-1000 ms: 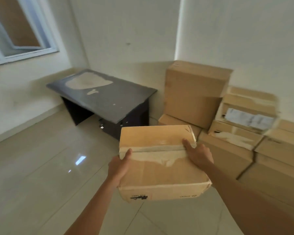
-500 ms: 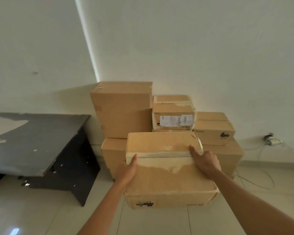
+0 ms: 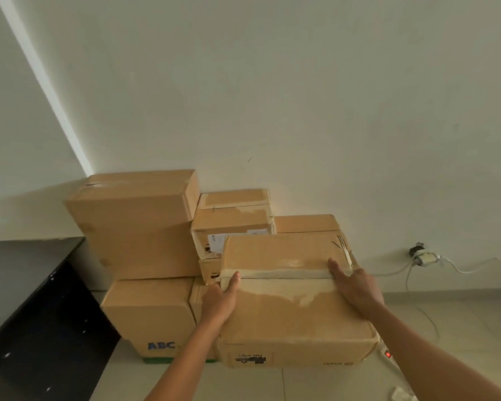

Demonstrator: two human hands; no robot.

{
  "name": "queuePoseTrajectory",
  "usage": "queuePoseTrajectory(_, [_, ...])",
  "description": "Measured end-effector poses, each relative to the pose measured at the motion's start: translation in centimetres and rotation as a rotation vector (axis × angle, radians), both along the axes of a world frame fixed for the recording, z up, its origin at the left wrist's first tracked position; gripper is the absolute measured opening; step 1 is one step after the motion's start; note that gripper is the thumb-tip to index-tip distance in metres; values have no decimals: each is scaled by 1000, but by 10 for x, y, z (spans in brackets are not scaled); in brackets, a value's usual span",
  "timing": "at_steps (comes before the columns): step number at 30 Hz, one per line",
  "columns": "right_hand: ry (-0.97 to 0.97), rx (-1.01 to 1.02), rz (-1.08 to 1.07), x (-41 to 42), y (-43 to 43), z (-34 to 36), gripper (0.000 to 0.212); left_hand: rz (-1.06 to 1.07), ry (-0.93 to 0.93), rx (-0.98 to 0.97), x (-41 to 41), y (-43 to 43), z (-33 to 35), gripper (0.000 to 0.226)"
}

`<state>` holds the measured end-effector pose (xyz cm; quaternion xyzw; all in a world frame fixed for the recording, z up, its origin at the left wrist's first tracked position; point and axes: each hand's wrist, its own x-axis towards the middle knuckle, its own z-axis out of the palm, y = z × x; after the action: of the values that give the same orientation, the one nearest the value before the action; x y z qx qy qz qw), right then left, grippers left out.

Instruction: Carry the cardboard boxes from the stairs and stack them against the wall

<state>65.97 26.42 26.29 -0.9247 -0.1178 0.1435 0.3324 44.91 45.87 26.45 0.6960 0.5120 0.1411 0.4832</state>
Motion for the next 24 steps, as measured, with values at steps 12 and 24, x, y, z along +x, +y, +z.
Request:
queuePoseTrajectory(12, [29,-13,-12,174,-8,-10,81,-91,73,-30,167,-4,-1,87])
queuePoseTrajectory(24, [17,-100,-120,317,58,-16,83,-281,98,-76,321,81,-10,58])
